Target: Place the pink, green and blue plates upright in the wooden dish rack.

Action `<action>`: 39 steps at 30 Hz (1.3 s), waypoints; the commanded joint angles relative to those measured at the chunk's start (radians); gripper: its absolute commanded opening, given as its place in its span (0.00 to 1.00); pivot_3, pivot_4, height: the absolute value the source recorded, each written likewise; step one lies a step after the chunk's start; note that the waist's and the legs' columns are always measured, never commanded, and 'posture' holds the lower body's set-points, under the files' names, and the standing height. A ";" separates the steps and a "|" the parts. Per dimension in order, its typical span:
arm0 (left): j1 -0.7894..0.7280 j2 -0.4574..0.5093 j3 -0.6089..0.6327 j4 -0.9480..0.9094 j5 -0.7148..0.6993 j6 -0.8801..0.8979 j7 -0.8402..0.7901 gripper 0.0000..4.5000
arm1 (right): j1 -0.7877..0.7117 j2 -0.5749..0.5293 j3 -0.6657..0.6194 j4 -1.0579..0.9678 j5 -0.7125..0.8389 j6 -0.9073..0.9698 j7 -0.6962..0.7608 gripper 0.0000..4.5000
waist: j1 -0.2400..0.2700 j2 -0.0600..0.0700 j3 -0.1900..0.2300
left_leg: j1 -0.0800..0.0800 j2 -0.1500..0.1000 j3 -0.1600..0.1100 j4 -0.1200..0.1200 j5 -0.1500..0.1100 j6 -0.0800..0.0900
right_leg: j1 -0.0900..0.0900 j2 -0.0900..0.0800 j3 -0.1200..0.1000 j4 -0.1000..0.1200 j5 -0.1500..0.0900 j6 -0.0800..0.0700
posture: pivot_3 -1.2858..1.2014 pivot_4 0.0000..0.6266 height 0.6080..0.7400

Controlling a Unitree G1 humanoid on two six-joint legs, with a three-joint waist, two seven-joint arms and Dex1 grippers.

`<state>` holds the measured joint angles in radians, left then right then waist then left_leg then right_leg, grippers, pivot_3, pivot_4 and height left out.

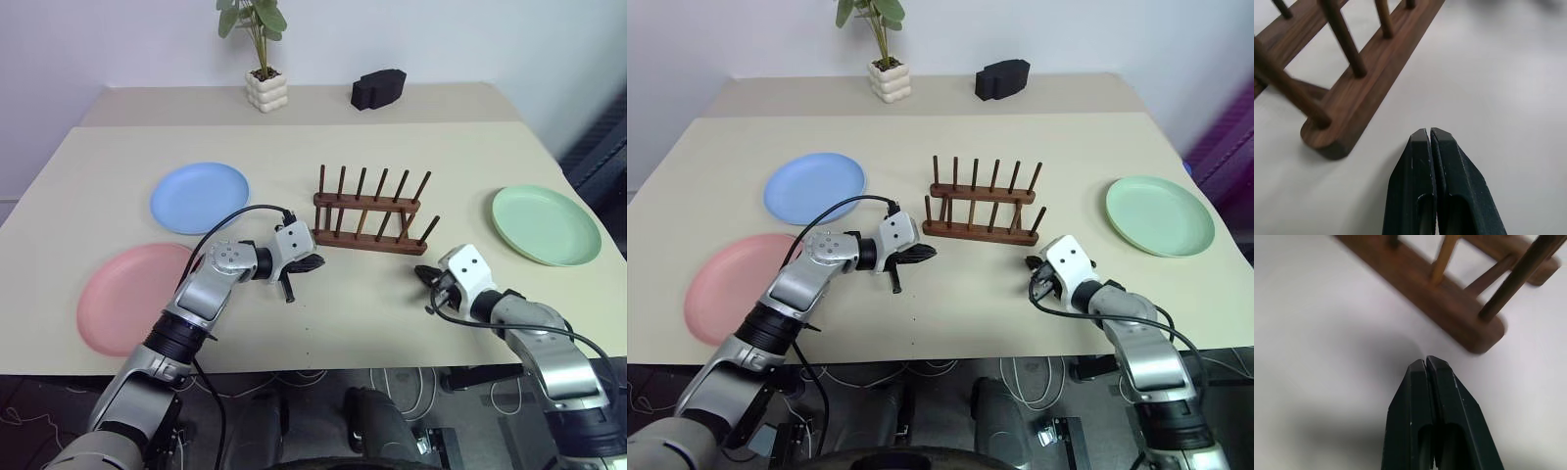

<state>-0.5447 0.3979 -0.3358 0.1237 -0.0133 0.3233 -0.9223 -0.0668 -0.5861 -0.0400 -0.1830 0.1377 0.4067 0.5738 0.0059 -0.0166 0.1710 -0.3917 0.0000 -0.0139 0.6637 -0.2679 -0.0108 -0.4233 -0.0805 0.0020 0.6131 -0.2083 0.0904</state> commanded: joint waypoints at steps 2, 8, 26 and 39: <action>0.008 0.025 0.026 -0.052 -0.020 0.007 -0.012 0.01 | -0.073 0.031 0.011 0.100 -0.050 -0.039 -0.060 0.00 | 0.000 0.000 0.000 | 0.000 0.000 0.000 0.000 0.000 0.000 | 0.000 0.000 0.000 0.000 0.000 0.000 | 0.52 0.24 1.00; 0.024 0.048 0.034 -0.086 -0.033 0.025 -0.019 0.01 | -0.111 0.041 0.008 0.182 -0.058 -0.080 -0.073 0.00 | 0.000 0.000 0.000 | 0.000 0.000 0.000 0.000 0.000 0.000 | 0.000 0.000 0.000 0.000 0.000 0.000 | 0.52 0.24 1.00; 0.130 0.323 0.465 -0.225 -0.407 0.271 -0.145 0.54 | 0.150 -0.133 -0.140 -0.273 0.255 0.088 0.218 0.40 | -0.006 0.000 0.001 | -0.001 0.001 -0.001 -0.001 0.000 0.000 | -0.001 0.000 0.000 0.000 -0.001 0.001 | 0.52 0.24 1.00; 0.329 0.547 0.772 -0.039 -0.363 0.375 0.058 1.00 | 0.073 -0.145 -0.043 -0.334 0.300 0.111 0.265 0.98 | -0.016 -0.008 0.007 | -0.002 0.005 -0.002 -0.002 0.000 0.000 | -0.003 -0.001 -0.001 -0.001 -0.003 0.004 | 0.52 0.24 1.00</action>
<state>-0.2368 0.9165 0.3595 0.1067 -0.3487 0.6675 -0.8716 0.0213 -0.7276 -0.0868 -0.5158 0.4358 0.5393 0.8263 -0.0106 -0.0246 0.1782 -0.3935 0.0047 -0.0157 0.6621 -0.2684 -0.0112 -0.4260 -0.0818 0.0009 0.6121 -0.2112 0.0939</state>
